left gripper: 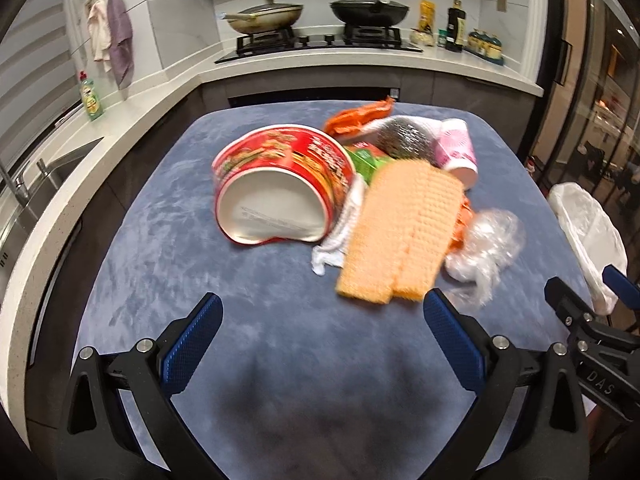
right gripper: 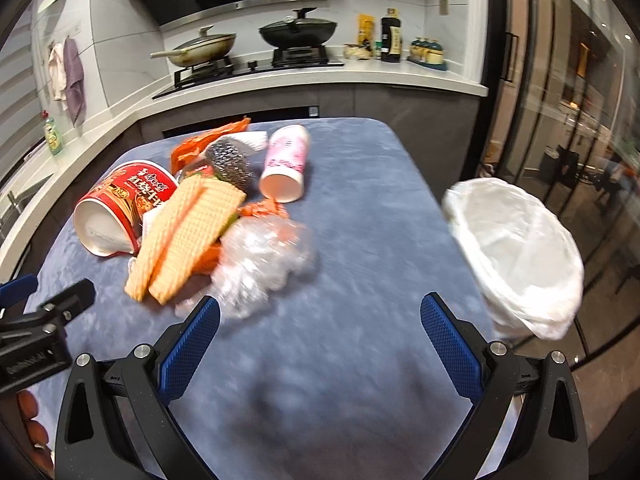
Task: Collect trash
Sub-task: 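Grasp the red noodle bowl rim with the left tool while the right tool grasps the plastic bag, then carry the bowl and bag to the bin and open both tools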
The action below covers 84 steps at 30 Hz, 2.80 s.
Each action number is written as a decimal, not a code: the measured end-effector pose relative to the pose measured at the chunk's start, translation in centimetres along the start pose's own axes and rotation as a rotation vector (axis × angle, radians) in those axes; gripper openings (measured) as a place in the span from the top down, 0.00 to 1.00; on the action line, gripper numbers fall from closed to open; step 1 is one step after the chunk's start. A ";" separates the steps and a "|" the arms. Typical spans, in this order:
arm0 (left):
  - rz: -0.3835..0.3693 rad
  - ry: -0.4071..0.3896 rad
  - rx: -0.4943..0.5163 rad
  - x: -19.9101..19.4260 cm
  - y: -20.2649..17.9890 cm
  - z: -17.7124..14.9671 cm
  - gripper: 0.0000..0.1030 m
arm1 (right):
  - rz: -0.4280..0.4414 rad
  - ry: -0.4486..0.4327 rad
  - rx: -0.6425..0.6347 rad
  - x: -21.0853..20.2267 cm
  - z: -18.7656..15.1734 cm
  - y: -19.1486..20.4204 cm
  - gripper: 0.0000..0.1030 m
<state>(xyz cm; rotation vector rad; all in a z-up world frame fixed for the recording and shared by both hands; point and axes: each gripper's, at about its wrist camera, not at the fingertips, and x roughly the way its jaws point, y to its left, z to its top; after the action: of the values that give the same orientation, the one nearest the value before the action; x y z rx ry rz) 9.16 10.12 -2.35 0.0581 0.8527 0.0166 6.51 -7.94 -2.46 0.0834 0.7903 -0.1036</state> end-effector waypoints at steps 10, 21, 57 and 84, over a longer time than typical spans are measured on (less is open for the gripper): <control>0.048 0.007 -0.120 3.8 4.5 4.4 0.07 | 0.039 0.037 -0.018 5.5 1.9 3.1 0.17; -0.034 0.041 -0.174 5.8 4.2 5.6 0.07 | 0.071 0.101 -0.024 9.1 1.8 4.4 0.51; -0.148 -0.099 -0.127 -0.2 2.3 7.5 0.95 | 0.118 -0.045 0.040 1.3 3.9 0.9 0.70; -0.720 -0.164 0.374 -6.0 -27.7 9.9 0.95 | -0.238 -0.143 0.383 -3.1 2.7 -24.0 0.70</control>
<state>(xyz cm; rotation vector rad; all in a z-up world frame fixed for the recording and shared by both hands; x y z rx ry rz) 12.42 -18.19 7.12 0.0983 0.6656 -0.8140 3.24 -31.85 0.80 0.3407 0.6272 -0.4819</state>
